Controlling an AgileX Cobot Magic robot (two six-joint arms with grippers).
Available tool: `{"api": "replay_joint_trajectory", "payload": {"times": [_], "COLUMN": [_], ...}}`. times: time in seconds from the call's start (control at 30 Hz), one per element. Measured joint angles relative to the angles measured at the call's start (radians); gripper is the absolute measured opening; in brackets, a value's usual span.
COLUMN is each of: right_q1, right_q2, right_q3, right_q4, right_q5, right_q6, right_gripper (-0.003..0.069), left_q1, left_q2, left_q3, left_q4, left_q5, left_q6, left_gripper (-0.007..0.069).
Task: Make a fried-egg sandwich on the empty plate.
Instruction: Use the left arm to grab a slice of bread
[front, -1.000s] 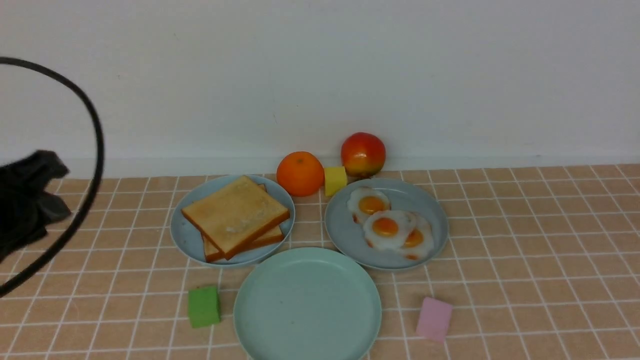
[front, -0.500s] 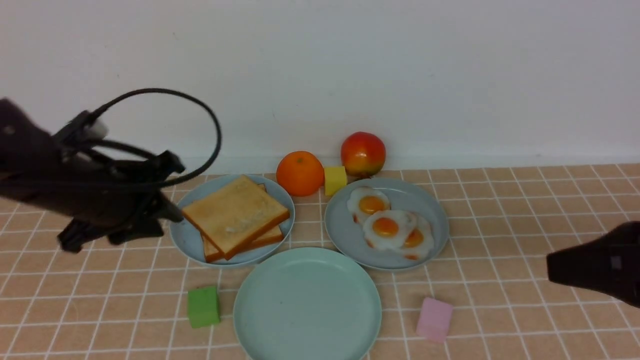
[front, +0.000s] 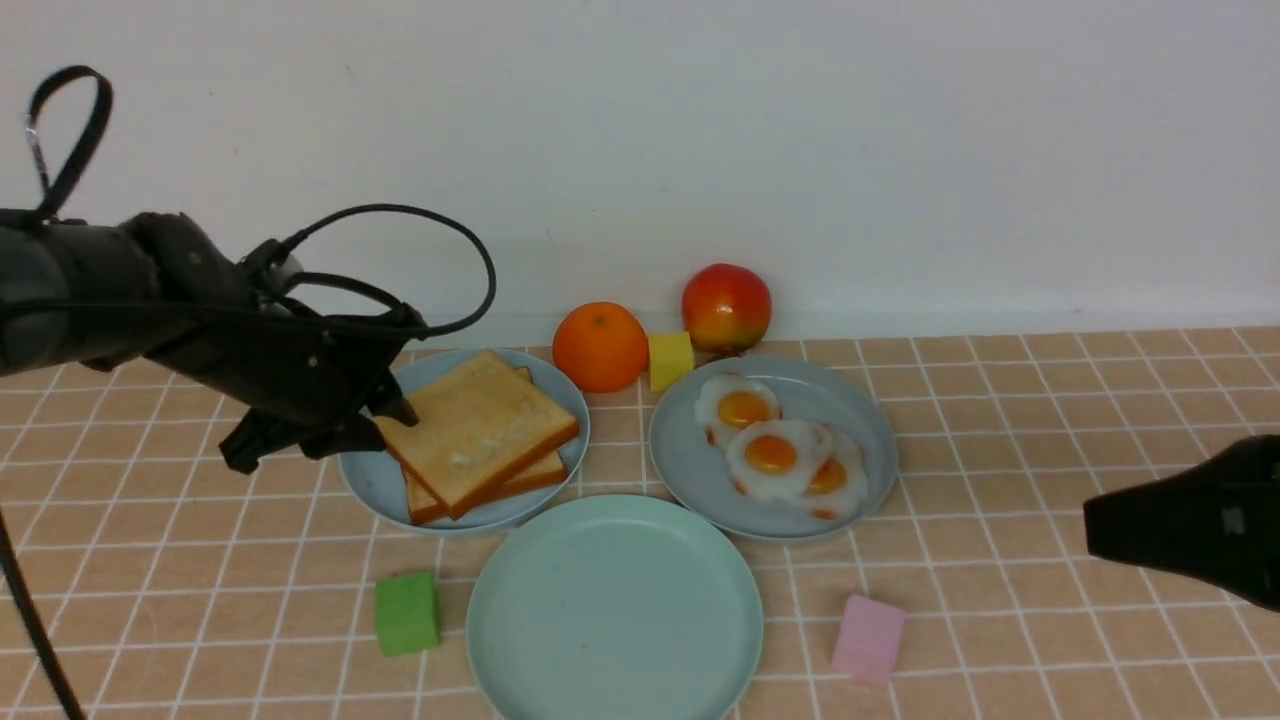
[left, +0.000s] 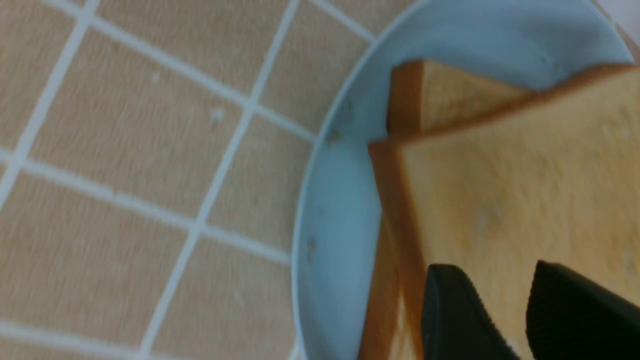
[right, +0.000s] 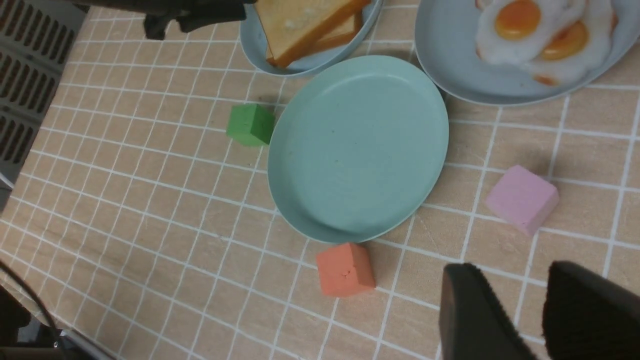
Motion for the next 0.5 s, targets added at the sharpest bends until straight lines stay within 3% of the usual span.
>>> {"api": "replay_joint_trajectory", "payload": {"times": [0.5], "right_q1": [0.000], "right_q2": [0.001], "right_q3": [0.000], "right_q4": [0.001], "right_q5": [-0.002], "right_q6": [0.000], "right_gripper": [0.0239], "left_q1": [0.000], "left_q2": [0.033], "left_q3": [-0.009], "left_q4": [0.000], "left_q5": [-0.059], "left_q6": [0.001], "left_gripper": [0.0238]}}
